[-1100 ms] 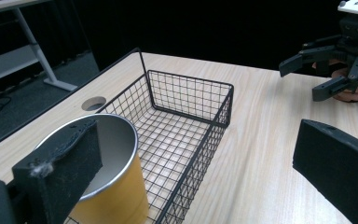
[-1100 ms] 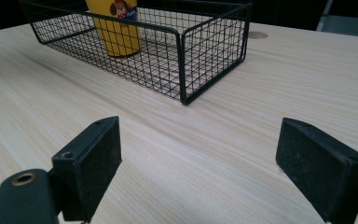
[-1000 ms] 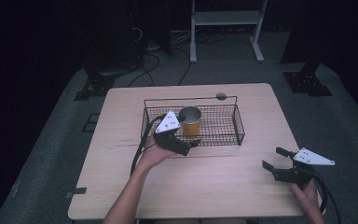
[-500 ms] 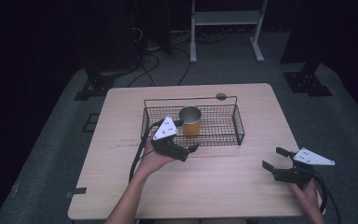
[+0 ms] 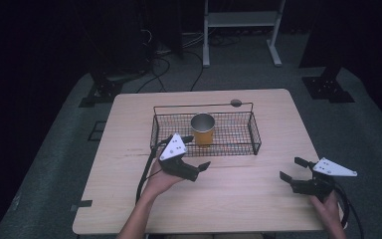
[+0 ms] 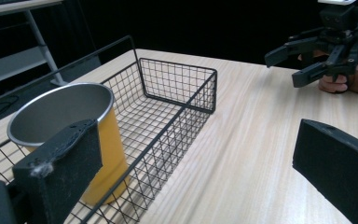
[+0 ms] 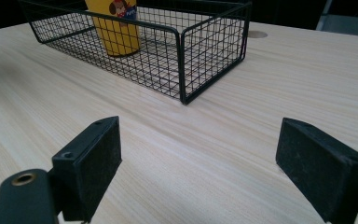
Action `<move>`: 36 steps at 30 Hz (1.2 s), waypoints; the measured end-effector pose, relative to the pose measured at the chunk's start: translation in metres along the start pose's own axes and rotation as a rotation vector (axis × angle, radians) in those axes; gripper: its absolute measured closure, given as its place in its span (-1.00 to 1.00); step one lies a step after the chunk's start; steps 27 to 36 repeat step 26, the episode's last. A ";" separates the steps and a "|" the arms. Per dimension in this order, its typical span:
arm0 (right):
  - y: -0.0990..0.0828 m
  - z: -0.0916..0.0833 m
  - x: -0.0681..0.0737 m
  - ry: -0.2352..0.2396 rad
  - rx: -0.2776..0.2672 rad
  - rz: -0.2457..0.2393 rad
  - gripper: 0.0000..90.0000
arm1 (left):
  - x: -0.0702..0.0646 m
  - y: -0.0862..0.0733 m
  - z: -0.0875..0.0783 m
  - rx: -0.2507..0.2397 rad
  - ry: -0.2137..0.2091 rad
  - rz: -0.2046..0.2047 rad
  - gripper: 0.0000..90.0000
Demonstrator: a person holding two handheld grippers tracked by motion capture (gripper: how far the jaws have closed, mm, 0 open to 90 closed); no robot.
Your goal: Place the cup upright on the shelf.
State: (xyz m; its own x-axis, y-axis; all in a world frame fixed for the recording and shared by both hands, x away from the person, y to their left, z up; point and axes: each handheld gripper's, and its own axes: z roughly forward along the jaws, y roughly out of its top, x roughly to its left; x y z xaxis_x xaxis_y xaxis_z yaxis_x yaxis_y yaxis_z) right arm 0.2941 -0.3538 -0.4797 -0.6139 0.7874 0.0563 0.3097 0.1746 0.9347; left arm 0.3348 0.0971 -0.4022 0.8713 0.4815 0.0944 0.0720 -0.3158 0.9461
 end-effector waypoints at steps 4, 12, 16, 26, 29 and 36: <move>0.000 0.000 0.000 0.000 0.000 0.000 -0.71 | -0.004 -0.006 -0.009 -0.023 0.010 -0.003 -0.98; 0.000 0.000 0.000 -0.001 0.001 0.000 -0.71 | -0.007 -0.018 -0.022 -0.033 0.034 -0.020 -0.98; 0.000 0.000 0.000 -0.002 0.001 -0.001 -0.71 | -0.012 -0.026 -0.029 -0.040 0.040 -0.031 -0.98; 0.000 0.000 0.000 0.007 0.002 -0.010 -0.71 | -0.025 -0.037 -0.042 -0.033 0.047 -0.034 -0.98; 0.000 0.000 0.000 0.007 0.002 -0.010 -0.71 | -0.025 -0.037 -0.042 -0.033 0.047 -0.034 -0.98; 0.000 0.000 0.000 0.007 0.002 -0.010 -0.71 | -0.025 -0.037 -0.042 -0.033 0.047 -0.034 -0.98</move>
